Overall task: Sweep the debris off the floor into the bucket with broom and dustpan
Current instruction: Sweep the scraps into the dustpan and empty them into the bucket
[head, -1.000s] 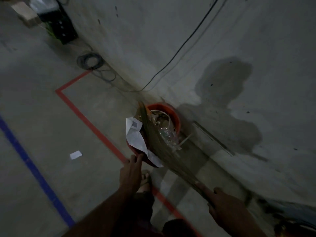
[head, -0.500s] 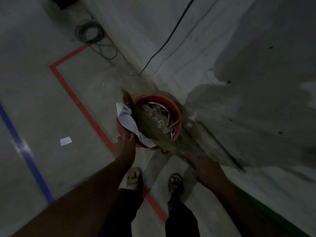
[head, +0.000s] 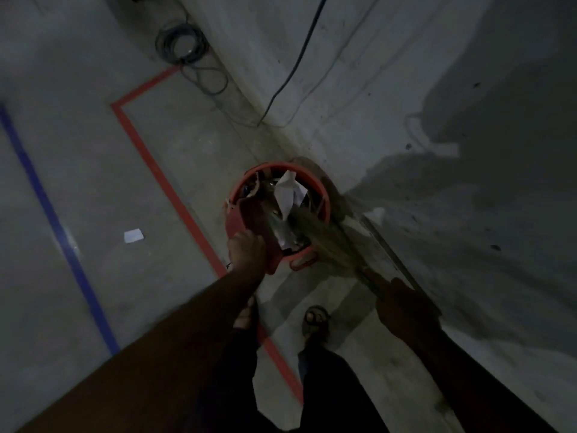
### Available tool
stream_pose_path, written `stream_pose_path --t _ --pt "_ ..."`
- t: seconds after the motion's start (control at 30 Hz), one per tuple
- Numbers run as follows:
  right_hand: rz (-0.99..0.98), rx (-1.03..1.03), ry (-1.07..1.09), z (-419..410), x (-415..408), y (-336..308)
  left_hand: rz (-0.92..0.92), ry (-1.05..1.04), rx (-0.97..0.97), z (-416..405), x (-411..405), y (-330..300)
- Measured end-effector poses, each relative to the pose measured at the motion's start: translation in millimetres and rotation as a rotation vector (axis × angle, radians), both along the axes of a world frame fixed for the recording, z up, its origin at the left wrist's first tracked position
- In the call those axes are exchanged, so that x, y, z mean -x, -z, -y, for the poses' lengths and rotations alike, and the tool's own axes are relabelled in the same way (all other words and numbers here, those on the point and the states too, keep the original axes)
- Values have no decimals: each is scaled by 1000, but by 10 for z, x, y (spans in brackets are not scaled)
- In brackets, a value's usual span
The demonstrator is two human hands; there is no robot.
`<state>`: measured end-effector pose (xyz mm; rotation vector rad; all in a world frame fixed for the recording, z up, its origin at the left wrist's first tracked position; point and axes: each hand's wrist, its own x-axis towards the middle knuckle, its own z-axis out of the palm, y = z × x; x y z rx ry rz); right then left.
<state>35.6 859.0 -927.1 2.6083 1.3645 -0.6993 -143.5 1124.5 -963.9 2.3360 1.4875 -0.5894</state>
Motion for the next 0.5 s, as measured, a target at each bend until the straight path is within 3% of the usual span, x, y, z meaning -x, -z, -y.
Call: stream_pose_path --t 0.1,0.2,0.33,0.4,0.5 --pt "-163 -17 149 173 87 -338 159 -198 65 18 284 -109" --pt "-338 0 233 369 215 -608 318 -261 48 73 568 -297" --pt "-445 -63 288 582 450 -1026 35 41 -61 201 894 -646" --pt "-495 -113 339 598 588 -1263 -73 70 -38 198 1051 -796" --pt "-530 -28 424 769 682 -1211 -157 56 -42 186 1350 -858"
